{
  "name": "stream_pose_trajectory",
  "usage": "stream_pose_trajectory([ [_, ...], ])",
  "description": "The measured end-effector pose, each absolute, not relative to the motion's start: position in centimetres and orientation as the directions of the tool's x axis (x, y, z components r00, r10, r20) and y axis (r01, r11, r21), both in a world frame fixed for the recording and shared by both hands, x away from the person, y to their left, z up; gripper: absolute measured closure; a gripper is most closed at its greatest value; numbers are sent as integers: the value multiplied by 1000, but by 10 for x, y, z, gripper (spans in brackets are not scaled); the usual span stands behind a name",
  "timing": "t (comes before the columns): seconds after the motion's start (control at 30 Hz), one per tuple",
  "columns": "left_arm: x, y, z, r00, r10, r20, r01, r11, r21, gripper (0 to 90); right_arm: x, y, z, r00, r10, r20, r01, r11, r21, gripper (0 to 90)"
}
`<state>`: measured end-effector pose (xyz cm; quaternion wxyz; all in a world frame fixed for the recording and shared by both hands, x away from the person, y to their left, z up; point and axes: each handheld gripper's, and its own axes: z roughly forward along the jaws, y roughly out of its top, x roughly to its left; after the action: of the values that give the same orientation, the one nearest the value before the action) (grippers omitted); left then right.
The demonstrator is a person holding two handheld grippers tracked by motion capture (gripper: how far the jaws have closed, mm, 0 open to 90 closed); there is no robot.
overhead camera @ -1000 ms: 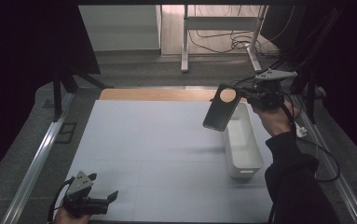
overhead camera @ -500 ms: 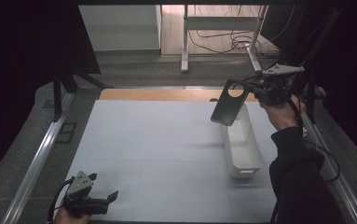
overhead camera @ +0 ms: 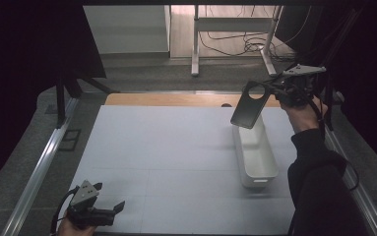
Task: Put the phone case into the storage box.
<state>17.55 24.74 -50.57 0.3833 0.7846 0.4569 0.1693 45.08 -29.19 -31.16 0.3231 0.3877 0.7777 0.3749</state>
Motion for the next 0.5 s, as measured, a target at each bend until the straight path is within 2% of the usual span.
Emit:
stream_pose_trajectory([
  [0.5,176,247,-506,524,848,-84,591,-290,753,0,468,-304,-319,-458,847,-270,375,460,805,783],
])
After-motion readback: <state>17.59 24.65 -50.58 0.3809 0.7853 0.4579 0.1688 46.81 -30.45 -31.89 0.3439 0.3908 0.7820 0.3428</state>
